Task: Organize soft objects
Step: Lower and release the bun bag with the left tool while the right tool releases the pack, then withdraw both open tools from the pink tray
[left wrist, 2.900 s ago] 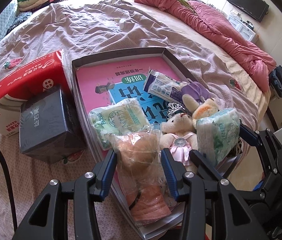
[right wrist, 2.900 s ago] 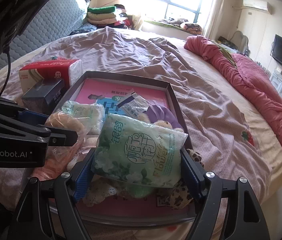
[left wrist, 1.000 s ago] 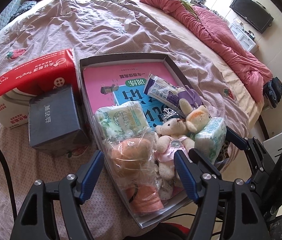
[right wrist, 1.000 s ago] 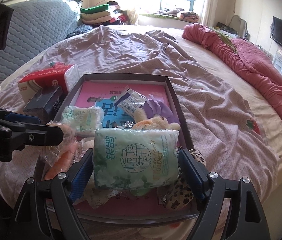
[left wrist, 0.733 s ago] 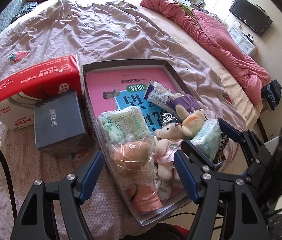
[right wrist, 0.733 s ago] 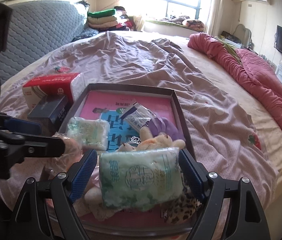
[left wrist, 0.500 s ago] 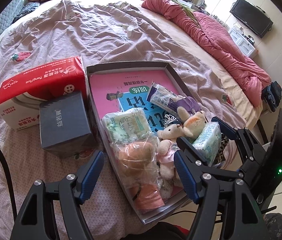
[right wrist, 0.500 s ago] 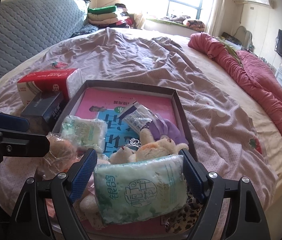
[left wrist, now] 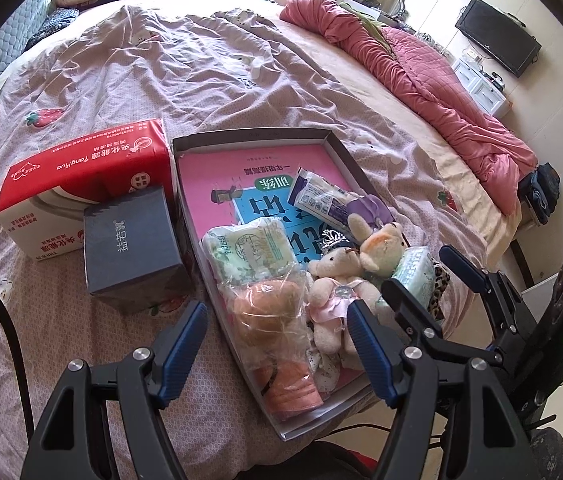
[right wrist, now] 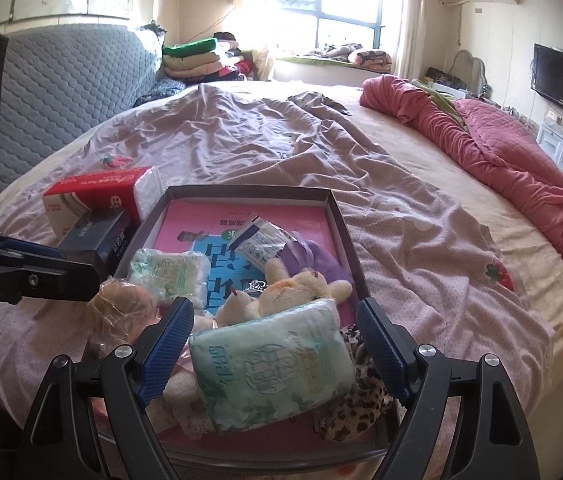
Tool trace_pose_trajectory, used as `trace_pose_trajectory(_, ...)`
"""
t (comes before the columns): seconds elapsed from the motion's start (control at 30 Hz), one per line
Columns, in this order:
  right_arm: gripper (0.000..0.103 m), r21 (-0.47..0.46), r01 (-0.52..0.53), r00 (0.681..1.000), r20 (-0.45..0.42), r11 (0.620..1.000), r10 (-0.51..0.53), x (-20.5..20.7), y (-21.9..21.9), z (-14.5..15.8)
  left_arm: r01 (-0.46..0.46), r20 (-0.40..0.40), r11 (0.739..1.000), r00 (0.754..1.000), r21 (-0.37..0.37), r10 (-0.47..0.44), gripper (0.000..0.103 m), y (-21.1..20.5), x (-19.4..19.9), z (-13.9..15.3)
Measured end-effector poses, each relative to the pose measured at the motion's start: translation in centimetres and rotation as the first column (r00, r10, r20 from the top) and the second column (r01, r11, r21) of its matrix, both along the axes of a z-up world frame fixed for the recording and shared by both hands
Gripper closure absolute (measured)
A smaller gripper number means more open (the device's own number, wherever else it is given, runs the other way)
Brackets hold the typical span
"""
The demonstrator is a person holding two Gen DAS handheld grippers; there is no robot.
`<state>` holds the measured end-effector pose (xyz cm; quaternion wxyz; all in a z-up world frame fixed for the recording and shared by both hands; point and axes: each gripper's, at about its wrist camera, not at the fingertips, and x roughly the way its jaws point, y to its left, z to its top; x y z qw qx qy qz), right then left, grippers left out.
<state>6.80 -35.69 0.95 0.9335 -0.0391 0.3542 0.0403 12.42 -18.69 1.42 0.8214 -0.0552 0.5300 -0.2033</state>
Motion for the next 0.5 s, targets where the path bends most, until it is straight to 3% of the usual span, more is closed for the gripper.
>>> trace_pose_trajectory(0.5,0.017,0.054,0.026,0.999,0.04,0.998,-0.028,-1.4,-1.1,2.4,-0.004,0.029,1.0,1.0,0.01,0.004,0.031,0.0,-0.8,0.7)
